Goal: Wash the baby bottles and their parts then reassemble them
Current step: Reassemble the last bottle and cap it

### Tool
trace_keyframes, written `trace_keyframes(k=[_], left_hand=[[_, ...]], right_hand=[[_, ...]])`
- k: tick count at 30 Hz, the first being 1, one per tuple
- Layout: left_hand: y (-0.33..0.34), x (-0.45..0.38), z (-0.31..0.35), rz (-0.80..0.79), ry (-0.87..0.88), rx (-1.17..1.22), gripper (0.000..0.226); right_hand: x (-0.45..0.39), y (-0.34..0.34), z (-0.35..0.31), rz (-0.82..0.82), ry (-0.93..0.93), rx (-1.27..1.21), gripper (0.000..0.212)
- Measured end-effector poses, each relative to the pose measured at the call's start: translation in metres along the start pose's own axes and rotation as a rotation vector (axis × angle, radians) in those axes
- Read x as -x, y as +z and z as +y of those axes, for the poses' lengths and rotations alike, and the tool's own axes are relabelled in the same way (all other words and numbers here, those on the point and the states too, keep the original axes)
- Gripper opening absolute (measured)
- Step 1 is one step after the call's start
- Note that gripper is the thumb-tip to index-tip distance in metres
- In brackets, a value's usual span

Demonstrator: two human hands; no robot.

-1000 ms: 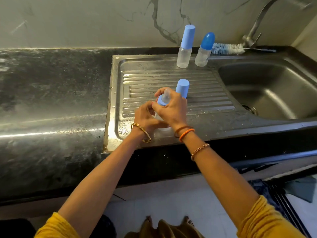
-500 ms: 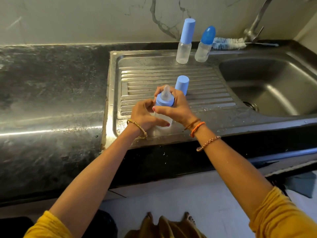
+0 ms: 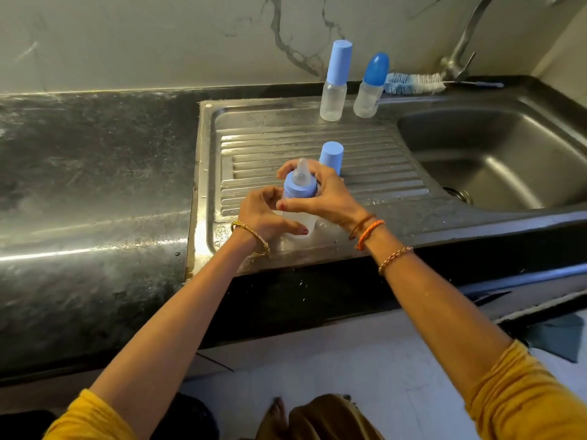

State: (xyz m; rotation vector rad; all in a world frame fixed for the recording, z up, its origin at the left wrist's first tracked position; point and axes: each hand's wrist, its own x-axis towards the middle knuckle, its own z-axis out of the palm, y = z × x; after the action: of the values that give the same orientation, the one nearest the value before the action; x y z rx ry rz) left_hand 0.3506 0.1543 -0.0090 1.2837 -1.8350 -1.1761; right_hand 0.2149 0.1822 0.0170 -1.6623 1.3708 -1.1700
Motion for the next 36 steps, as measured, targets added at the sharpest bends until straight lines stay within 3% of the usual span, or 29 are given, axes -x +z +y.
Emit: trace_keyframes(k=[3,5,9,12,15,18,20,22,24,25,27,30,33,36], left_hand=[[-0.004,-0.002,0.003,-0.079,-0.034,-0.002,0.062],[-0.003,-0.002,0.002,-0.068,-0.02,0.005,0.048],[0.005,0.0,-0.005,0.044,0.023,0.017,0.049],[0.011,0.001,-0.009,0.118,0.022,0.011,0.067],[0.015,0.002,-0.006,0.152,0.01,0.0,0.075],[0.014,0.003,-0.004,0.139,-0.008,-0.023,0.079],[0.013,0.004,-0.004,0.137,-0.017,-0.04,0.079],[0.012,0.005,-0.003,0.116,-0.016,-0.03,0.078],[0.012,0.008,0.002,0.099,-0.041,0.01,0.074],[0.013,0.008,0.004,0.092,-0.053,0.028,0.071],[0.015,0.009,0.002,0.107,-0.07,0.062,0.067],[0.021,0.01,0.001,0.172,-0.071,0.097,0.068],[0.026,0.007,0.006,0.198,-0.077,0.12,0.063],[0.033,-0.001,0.015,0.2,-0.09,0.106,0.065]], right_hand=[[-0.009,-0.014,0.002,-0.186,0.019,-0.032,0.039],[-0.01,-0.01,0.002,-0.176,0.029,-0.073,0.034],[0.001,0.003,0.003,0.025,-0.065,-0.112,0.025],[0.007,0.015,0.0,0.203,-0.133,-0.006,0.021],[0.007,0.029,0.0,0.379,-0.042,0.08,0.016],[0.008,0.037,-0.003,0.456,0.02,0.076,0.021],[0.009,0.029,-0.005,0.401,0.022,0.104,0.029],[0.007,0.014,-0.007,0.18,0.045,-0.006,0.039],[0.005,-0.007,-0.013,-0.062,0.088,-0.182,0.062],[0.002,-0.018,-0.012,-0.093,0.096,-0.214,0.075],[-0.01,-0.036,-0.006,0.012,0.114,-0.182,0.076],[-0.037,-0.06,0.014,0.275,0.179,0.197,0.061],[-0.055,-0.061,0.032,0.167,0.196,0.462,0.068],[-0.058,-0.053,0.046,0.079,0.154,0.564,0.055]])
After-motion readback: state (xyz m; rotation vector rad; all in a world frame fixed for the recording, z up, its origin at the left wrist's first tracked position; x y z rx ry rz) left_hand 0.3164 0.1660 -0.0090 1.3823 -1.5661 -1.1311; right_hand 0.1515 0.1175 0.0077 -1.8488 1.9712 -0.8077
